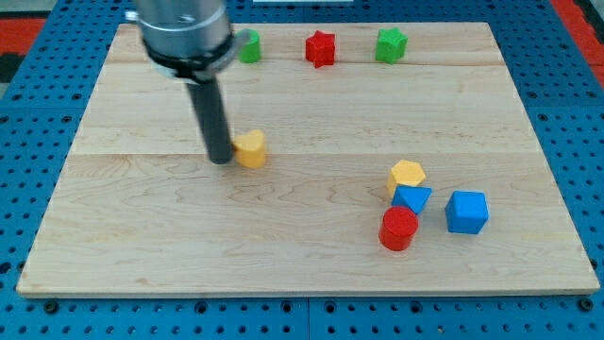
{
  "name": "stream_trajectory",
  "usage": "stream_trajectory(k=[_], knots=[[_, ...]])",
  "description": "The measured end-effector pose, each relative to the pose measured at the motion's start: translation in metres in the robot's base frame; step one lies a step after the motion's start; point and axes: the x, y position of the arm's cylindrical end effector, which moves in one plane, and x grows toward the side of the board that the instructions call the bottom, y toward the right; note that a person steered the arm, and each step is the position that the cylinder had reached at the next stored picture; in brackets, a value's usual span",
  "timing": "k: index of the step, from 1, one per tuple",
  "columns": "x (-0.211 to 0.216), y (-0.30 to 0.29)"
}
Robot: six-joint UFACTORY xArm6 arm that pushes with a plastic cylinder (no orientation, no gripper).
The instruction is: Slide the yellow heart into the yellow hexagon
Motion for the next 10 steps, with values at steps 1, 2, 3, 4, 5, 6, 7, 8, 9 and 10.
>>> stream_trajectory(k=[1, 2, 3, 4, 5, 6, 7, 8, 9, 10], knots=[[-0.002, 0.033], [-0.018, 0.002], [-0.034, 0.026], [-0.011, 0.068], [0.003, 0.098], [0.009, 0.132], [-0.026, 0.132], [-0.016, 0.162], [0.007, 0.164], [-0.021, 0.156]])
